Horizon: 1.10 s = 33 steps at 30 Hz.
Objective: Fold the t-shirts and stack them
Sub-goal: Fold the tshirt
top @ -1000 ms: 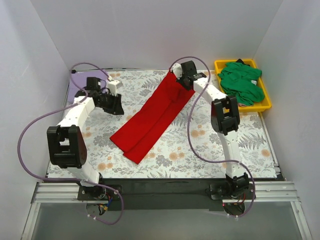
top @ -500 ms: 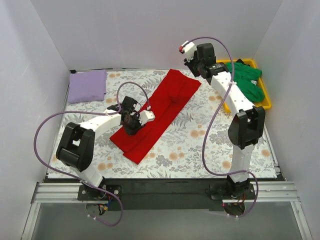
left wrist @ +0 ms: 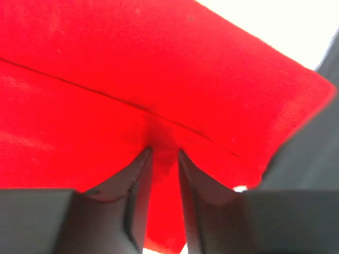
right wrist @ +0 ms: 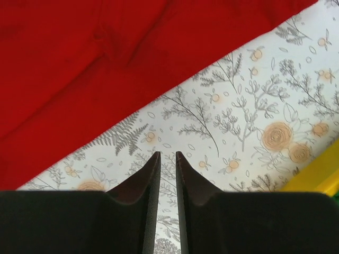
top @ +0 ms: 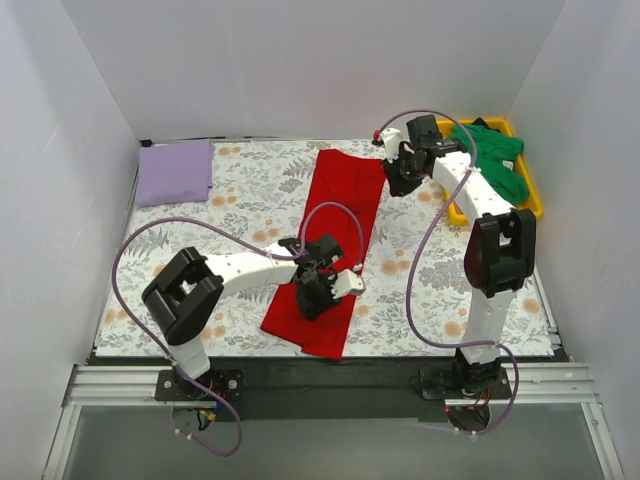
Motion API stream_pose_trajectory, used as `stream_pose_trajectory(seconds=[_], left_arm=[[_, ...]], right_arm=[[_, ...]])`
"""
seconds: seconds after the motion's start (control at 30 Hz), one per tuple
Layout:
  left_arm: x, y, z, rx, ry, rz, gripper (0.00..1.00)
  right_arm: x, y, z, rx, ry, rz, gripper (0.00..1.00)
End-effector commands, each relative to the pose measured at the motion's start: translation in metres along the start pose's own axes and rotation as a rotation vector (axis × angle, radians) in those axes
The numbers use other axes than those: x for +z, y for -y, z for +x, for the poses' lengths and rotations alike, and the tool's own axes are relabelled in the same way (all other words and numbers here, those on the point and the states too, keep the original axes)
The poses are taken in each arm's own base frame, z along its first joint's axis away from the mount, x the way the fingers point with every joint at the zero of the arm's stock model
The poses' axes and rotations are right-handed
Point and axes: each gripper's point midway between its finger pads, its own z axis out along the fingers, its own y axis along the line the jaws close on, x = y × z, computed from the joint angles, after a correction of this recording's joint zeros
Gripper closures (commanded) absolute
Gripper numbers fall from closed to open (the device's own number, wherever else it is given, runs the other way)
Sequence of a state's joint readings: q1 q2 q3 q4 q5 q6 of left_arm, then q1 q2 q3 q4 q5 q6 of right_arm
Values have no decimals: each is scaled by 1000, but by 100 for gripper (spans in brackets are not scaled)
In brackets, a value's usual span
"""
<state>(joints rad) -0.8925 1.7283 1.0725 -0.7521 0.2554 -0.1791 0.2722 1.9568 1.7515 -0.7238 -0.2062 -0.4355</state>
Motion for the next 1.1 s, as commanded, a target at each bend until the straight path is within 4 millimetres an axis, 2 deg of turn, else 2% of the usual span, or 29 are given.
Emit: stream_pose_trajectory(seconds=[0.0, 0.07, 0.1, 0.13, 0.17, 0.2, 0.27, 0.3, 0.33, 0.37, 0.47, 0.57, 0.6, 0.7, 0.73, 0.77, 0.83, 0.87, 0.9, 1.07], left_arm=[[-35, 1, -42, -194, 155, 107, 72], [-67, -1, -43, -182, 226, 146, 66], [-81, -13, -36, -177, 243, 119, 61], [-97, -10, -28, -147, 250, 91, 58], [-101, -13, -18, -74, 234, 54, 57], [-99, -13, 1, -58, 184, 21, 55], [-106, -7, 20, -6, 156, -13, 53], [-101, 1, 37, -2, 122, -9, 53], [-99, 7, 48, 12, 95, 8, 52], [-100, 8, 55, 23, 88, -12, 52], [-91, 18, 79, 61, 60, -11, 51], [-95, 20, 80, 161, 112, -48, 47], [-99, 18, 76, 214, 147, -77, 47], [-96, 19, 75, 294, 190, -108, 47], [-96, 13, 68, 342, 221, -143, 47], [-89, 16, 72, 366, 226, -133, 48], [-90, 14, 66, 465, 273, -168, 49], [-84, 20, 69, 494, 289, -164, 49], [-83, 18, 65, 520, 312, -186, 49], [-68, 17, 66, 598, 306, -246, 54]], right_arm=[[-10, -15, -32, 23, 88, -114, 77], [2, -26, -35, 23, 94, -178, 77], [6, -29, -37, 21, 96, -190, 78], [14, -32, -40, 17, 97, -213, 78], [20, -38, -43, 11, 97, -230, 78], [24, -41, -46, 9, 103, -240, 79], [41, -49, -56, 19, 110, -277, 81], [56, -50, -54, 29, 98, -287, 81], [58, -51, -65, 28, 119, -285, 81], [71, -56, -66, 29, 114, -293, 81], [83, -62, -75, 32, 131, -294, 81], [104, -59, -72, 26, 116, -247, 83], [112, -56, -66, 33, 99, -233, 83], [127, -47, -56, 46, 68, -186, 85], [129, -44, -53, 50, 58, -165, 85], [132, -43, -51, 61, 53, -157, 87], [136, -43, -45, 68, 38, -154, 87], [137, -42, -43, 79, 34, -148, 88], [139, -43, -40, 84, 29, -147, 89], [141, -40, -36, 95, 17, -129, 90]])
